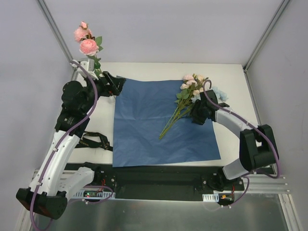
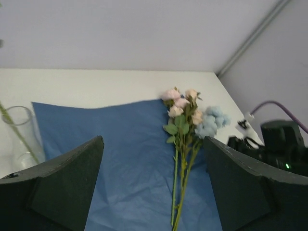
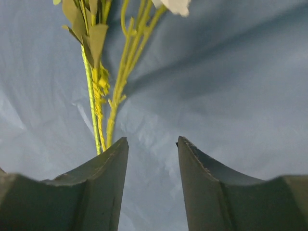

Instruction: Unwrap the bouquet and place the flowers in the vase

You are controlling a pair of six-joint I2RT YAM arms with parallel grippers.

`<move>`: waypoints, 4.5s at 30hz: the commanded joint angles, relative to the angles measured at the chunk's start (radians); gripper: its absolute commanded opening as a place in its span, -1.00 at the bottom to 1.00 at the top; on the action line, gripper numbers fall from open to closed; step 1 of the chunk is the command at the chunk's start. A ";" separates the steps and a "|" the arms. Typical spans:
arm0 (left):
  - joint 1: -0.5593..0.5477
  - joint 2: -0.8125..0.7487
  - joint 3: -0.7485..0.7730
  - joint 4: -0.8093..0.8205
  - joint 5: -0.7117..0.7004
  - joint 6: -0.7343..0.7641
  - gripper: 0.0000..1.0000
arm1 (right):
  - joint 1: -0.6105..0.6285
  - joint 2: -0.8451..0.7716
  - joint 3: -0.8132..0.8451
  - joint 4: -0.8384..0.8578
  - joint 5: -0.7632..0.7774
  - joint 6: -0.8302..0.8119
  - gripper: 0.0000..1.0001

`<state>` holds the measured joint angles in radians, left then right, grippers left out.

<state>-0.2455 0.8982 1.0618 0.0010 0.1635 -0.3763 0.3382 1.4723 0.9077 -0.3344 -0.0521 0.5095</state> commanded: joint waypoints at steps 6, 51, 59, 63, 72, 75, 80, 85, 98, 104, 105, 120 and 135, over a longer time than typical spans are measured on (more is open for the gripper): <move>-0.086 0.136 0.066 0.005 0.275 0.048 0.71 | -0.042 0.177 0.088 0.218 -0.158 0.070 0.04; -0.285 0.777 0.444 0.056 0.875 -0.237 0.48 | -0.051 -0.394 -0.015 0.327 -0.495 -0.447 -0.99; -0.334 0.829 0.445 0.125 0.829 -0.306 0.60 | 0.082 -0.428 0.017 0.288 -0.439 -0.493 -0.99; -0.344 0.840 0.432 0.145 0.824 -0.340 0.37 | 0.107 -0.446 0.003 0.307 -0.420 -0.477 -0.99; -0.354 0.838 0.425 0.169 0.788 -0.352 -0.14 | 0.145 -0.472 0.003 0.305 -0.405 -0.483 -0.99; -0.354 0.831 0.418 0.175 0.771 -0.351 -0.38 | 0.160 -0.489 -0.003 0.304 -0.390 -0.482 -0.99; -0.351 0.765 0.411 0.156 0.711 -0.238 -1.00 | 0.176 -0.515 0.008 0.223 -0.297 -0.528 -0.12; -0.347 0.583 0.449 -0.112 0.408 0.090 -1.00 | 0.171 -0.587 0.004 0.085 -0.022 -0.566 0.56; -0.216 0.324 0.635 -0.268 -0.554 0.526 -1.00 | 0.134 -0.584 -0.015 0.051 0.021 -0.542 0.63; -0.153 0.347 0.713 -0.266 -0.616 0.543 -1.00 | 0.131 -0.563 -0.004 0.052 0.014 -0.540 0.63; -0.141 0.358 0.725 -0.266 -0.614 0.545 -1.00 | 0.131 -0.563 -0.003 0.051 0.012 -0.540 0.62; -0.106 0.433 0.767 -0.299 -0.599 0.496 -1.00 | 0.130 -0.592 -0.024 0.034 0.024 -0.534 0.63; -0.077 0.502 0.813 -0.300 -0.611 0.488 -1.00 | 0.127 -0.592 -0.030 0.037 0.026 -0.534 0.64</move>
<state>-0.3382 1.3891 1.8271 -0.3283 -0.4301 0.1219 0.4725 0.9005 0.8749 -0.3038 -0.0402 -0.0341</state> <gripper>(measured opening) 0.030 0.817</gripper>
